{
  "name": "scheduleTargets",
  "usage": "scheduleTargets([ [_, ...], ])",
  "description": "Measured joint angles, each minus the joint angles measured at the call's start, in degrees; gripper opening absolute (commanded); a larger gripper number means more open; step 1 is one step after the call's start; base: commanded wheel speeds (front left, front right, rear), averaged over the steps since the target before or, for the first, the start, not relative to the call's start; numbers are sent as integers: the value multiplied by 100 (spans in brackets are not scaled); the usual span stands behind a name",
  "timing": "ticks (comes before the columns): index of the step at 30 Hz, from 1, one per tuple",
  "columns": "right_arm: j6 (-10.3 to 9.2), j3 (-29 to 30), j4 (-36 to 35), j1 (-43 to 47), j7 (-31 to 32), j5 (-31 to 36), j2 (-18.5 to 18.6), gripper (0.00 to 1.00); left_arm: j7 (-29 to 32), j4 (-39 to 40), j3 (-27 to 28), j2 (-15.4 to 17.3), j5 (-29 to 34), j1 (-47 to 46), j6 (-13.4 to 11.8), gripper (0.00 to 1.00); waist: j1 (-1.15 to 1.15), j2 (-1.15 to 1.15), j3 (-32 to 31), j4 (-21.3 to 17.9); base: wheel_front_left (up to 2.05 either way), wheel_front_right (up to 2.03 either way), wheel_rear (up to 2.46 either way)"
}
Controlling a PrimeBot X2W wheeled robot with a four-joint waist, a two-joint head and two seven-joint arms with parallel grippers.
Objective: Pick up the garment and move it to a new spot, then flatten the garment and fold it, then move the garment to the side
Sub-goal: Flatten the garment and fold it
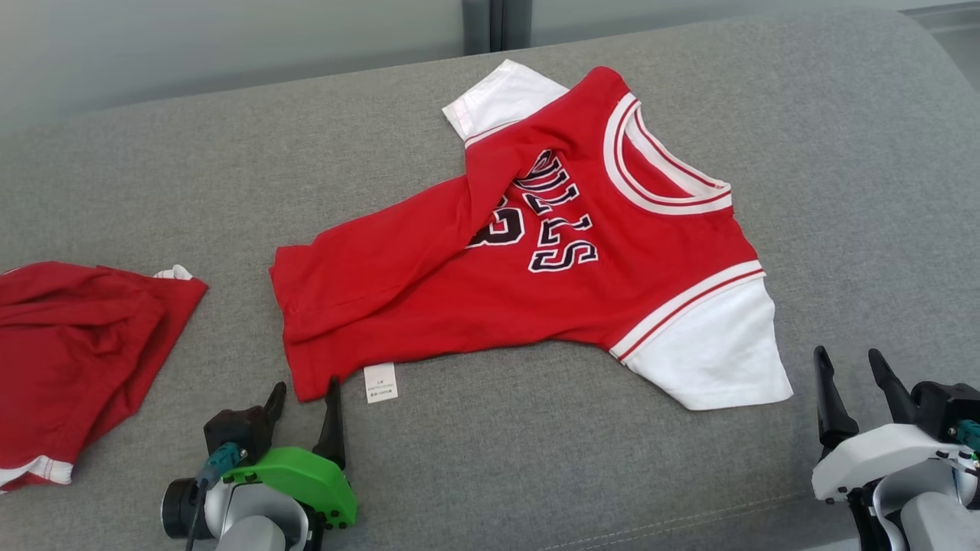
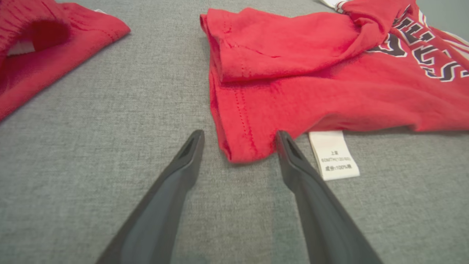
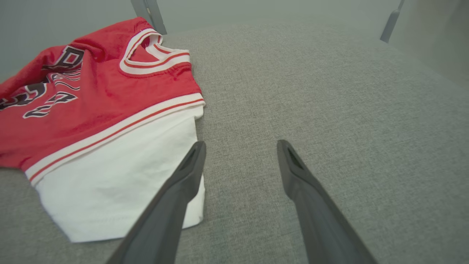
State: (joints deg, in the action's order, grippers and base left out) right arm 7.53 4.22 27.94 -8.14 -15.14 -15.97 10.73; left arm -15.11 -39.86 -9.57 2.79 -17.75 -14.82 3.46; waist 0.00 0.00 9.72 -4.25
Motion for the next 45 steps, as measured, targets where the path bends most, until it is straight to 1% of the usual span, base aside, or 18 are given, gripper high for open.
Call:
scheduleTargets([
  [1, 0, 11, -13, -10, 0, 4, -2, 100, -1, -36, 4, 1, -45, -5, 0, 100, 0, 0, 22, -29, 0, 0, 0],
  [2, 0, 18, -33, -14, 0, 8, -8, 100, -1, -71, 2, 0, -80, -16, 2, 77, 0, 0, 42, -54, 0, 0, 0],
  [4, 0, 23, -51, -14, 0, 22, -9, 100, -3, -123, -11, 0, -266, -34, 81, 0, 0, 0, 70, -91, 0, 0, 0],
  [6, 0, 31, -59, -14, 0, 33, -18, 100, -3, -120, 13, 0, -358, -48, 114, 0, 0, 0, 81, -103, 0, 0, 0],
  [11, 0, 108, -64, -4, 0, 48, -65, 100, -2, -45, 100, -5, -323, 29, 141, 0, 0, 0, -2, -68, 0, 0, 0],
  [17, 0, 140, 18, 109, 0, 64, -213, 100, -1, 92, 415, -8, 74, 423, 29, 0, 0, 0, -254, 13, 0, 0, 0],
  [23, 0, 12, 90, 278, 0, 73, -360, 100, -1, 113, 798, -9, 368, 840, 2, 0, 0, 0, -589, 110, 0, 0, 0],
  [24, 0, -18, 90, 298, 0, 73, -377, 100, -1, 114, 861, -11, 385, 887, -42, 7, 0, 0, -643, 126, 0, 0, 0],
  [25, 0, -44, 86, 316, 0, 73, -390, 100, -1, 114, 909, -7, 431, 926, -69, 44, 0, 0, -696, 143, 0, 0, 0],
  [26, 0, -75, 75, 322, 0, 73, -402, 100, -1, 112, 942, -5, 467, 955, -80, 100, 0, 0, -743, 161, 0, 0, 0],
  [32, 0, -245, -20, 392, 0, 113, -445, 100, -1, 414, 1015, -3, 635, 1073, -81, 100, 0, 0, -956, 285, 0, 0, 0],
  [34, 0, -294, -81, 404, 0, 170, -444, 100, 0, 543, 1004, 0, 687, 1095, -43, 100, 0, 0, -1010, 320, 0, 0, 0],
  [41, 0, -402, -477, 469, 0, 424, -465, 100, -1, 1060, 969, -1, 835, 1235, -34, 100, 0, 0, -1141, 395, 0, 0, 0],
  [45, 0, -409, -749, 563, 0, 545, -519, 100, -1, 1345, 909, -1, 934, 1351, 11, 100, 0, 0, -1206, 427, 0, 0, 0],
])
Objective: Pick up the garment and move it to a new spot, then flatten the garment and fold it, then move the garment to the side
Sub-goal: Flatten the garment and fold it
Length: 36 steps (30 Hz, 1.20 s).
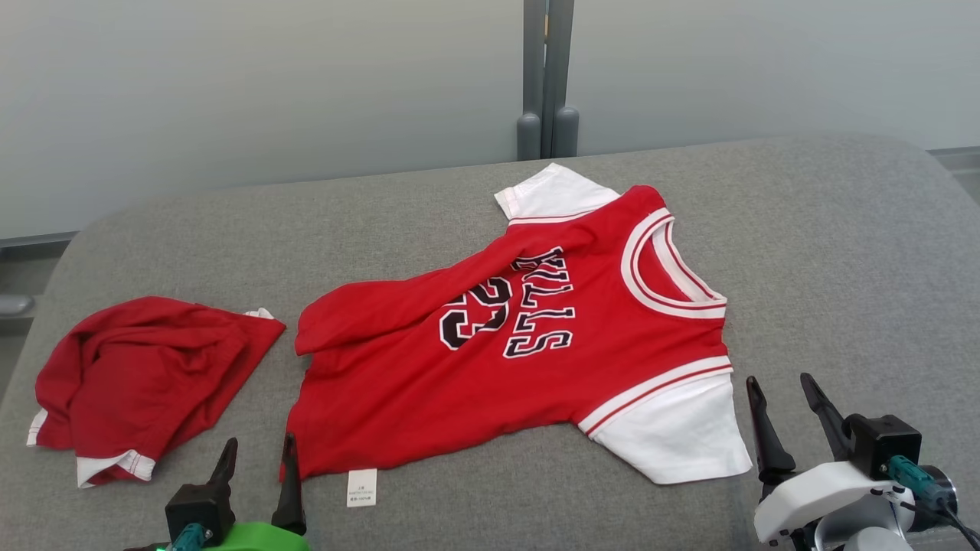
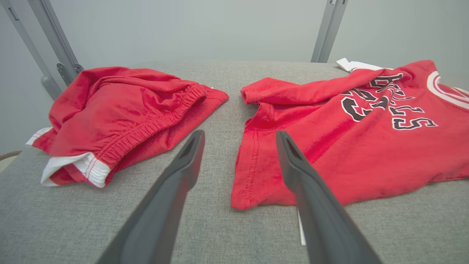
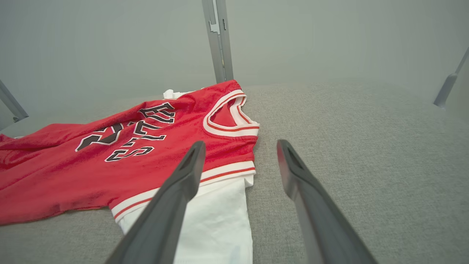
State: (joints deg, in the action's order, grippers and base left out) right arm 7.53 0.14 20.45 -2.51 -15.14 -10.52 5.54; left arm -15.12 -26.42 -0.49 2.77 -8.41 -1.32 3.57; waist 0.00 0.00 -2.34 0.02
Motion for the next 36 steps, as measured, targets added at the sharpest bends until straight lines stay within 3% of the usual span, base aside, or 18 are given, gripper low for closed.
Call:
scheduleTargets([
  [15, 0, -68, -110, 92, 0, -32, -79, 100, 0, 194, -175, 0, 55, 71, 53, 100, 0, 0, 27, 96, 0, 0, 0],
  [27, 0, -107, 1283, -100, 0, -234, -55, 100, 0, -16, -566, 0, -165, -180, 41, 100, 0, 0, 526, 83, 0, 0, 0],
  [36, 0, -393, 1844, -488, -9, -493, -49, 100, 0, -22, -624, -1, -171, -291, -4, 100, 0, 0, 824, 84, 0, 0, 0],
])
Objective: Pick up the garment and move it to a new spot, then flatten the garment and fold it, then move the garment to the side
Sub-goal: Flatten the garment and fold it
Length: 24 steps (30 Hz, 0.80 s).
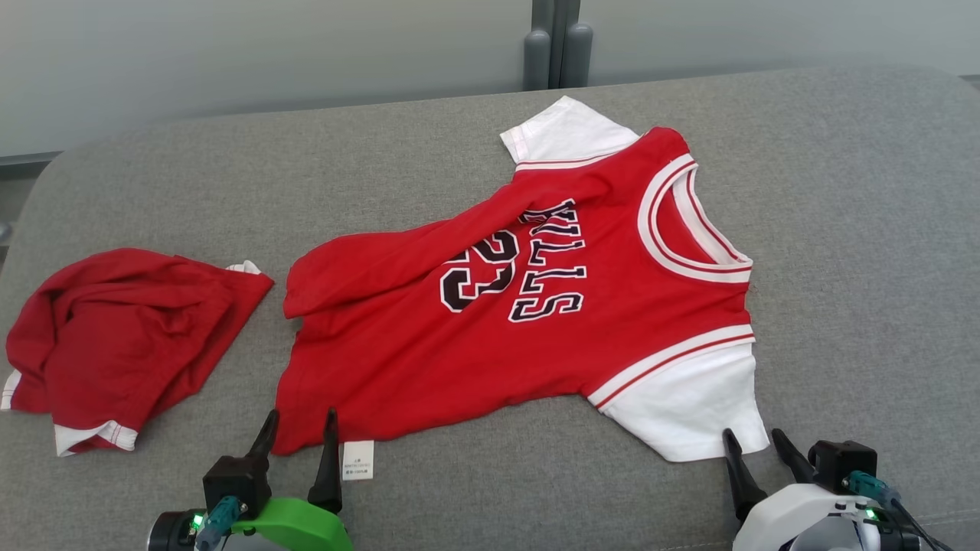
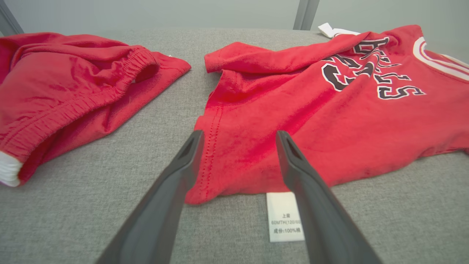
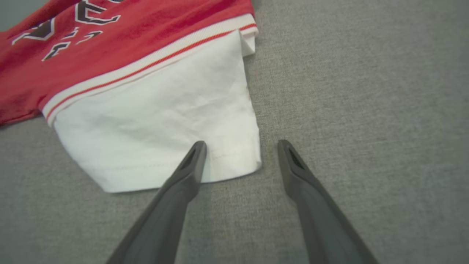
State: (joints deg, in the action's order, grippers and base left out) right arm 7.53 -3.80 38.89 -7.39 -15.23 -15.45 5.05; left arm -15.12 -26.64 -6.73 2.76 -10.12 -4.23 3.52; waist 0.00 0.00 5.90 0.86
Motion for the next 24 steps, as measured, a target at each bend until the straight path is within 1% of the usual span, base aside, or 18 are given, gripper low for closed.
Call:
scheduleTargets([
  [1, -1, -67, 73, -48, -1, -47, 19, 100, 0, -10, -2, 0, -18, -9, 0, 100, 0, 0, 11, 10, 0, 0, 0],
  [2, -1, -67, 73, -48, -1, -47, 19, 53, 0, -10, -2, 0, -18, -9, 0, 100, 0, 0, 11, 10, 0, 0, 0],
  [3, -4, -127, 148, -94, -8, -79, 49, 53, 1, -34, -3, 0, -38, -24, 0, 100, 0, 0, 20, 20, 0, 0, 0],
  [4, -3, -155, 190, -126, -9, -116, 81, 27, 0, -53, -5, 0, -49, -37, -1, 100, 0, 0, 28, 27, 0, 0, 0],
  [5, -3, -187, 220, -147, -10, -146, 112, 0, 0, -68, -3, 1, -57, -50, -1, 100, 0, 0, 37, 32, 0, 0, 0],
  [11, 10, -313, 240, -176, -24, -335, 233, 0, 0, -137, 94, 2, -310, -136, -22, 100, 0, 0, 105, -16, 0, 0, 0],
  [15, 10, -216, 93, -78, -14, -377, 402, 0, 0, -231, 130, 2, -467, -169, 5, 100, 0, 0, 148, -91, 0, 0, 0],
  [17, 9, -183, 30, 16, -14, -377, 479, 0, 0, -316, 171, -4, -686, -205, 10, 100, 0, 0, 168, -136, 0, 0, 0],
  [24, 10, -137, -89, 153, -15, -358, 633, 0, 1, -570, 180, 1, -854, -250, 8, 100, 0, 0, 242, -339, 0, 0, 0],
])
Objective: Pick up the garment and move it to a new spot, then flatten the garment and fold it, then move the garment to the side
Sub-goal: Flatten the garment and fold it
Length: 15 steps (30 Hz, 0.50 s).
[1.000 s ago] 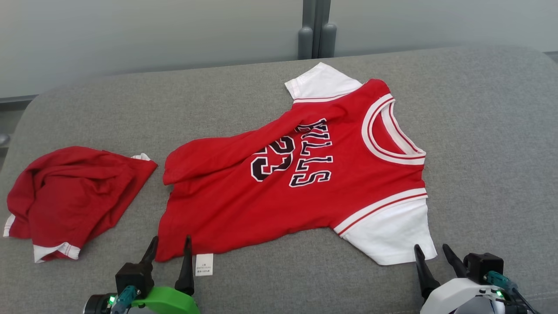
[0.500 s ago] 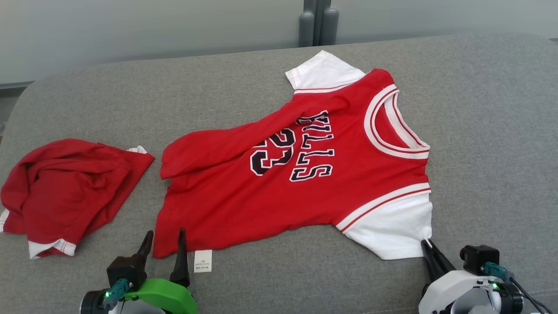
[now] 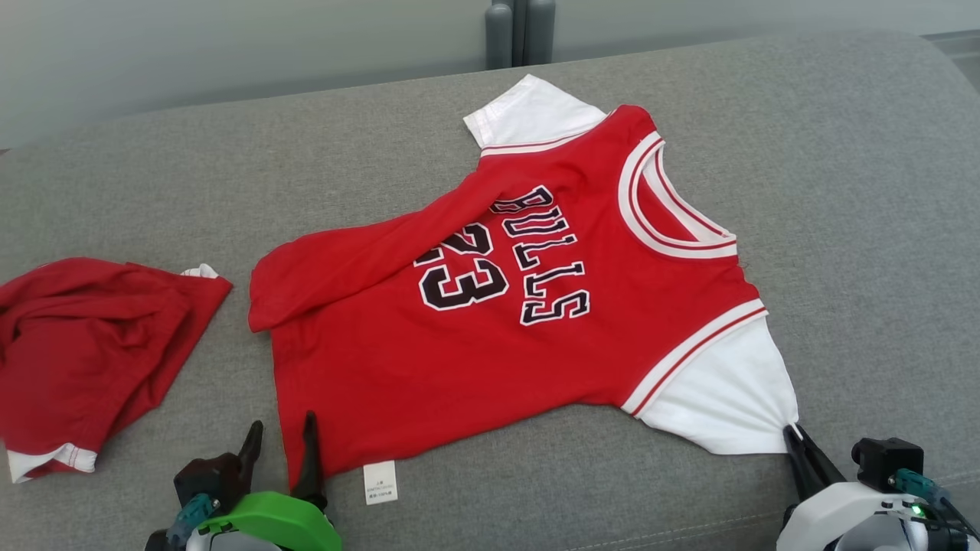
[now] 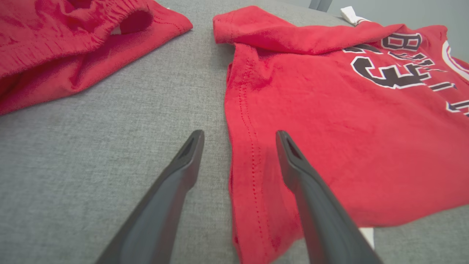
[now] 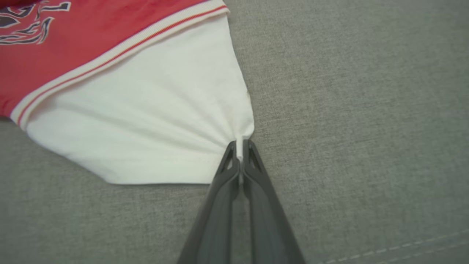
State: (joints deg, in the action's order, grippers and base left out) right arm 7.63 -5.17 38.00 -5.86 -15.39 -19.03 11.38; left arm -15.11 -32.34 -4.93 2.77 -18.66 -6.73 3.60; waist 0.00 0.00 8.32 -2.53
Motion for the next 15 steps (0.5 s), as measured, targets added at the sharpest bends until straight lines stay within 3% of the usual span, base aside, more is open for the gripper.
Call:
scheduleTargets([
  [9, -15, 278, 375, -386, 0, 460, -407, 0, -2, -197, -325, 0, -348, 126, -12, 100, 0, 0, -25, -100, 0, 0, 0],
  [15, -15, 552, 44, -116, 14, 965, -724, 0, -9, -276, -477, 0, -452, 199, -116, 100, 0, 0, -93, -67, 0, 0, 0],
])
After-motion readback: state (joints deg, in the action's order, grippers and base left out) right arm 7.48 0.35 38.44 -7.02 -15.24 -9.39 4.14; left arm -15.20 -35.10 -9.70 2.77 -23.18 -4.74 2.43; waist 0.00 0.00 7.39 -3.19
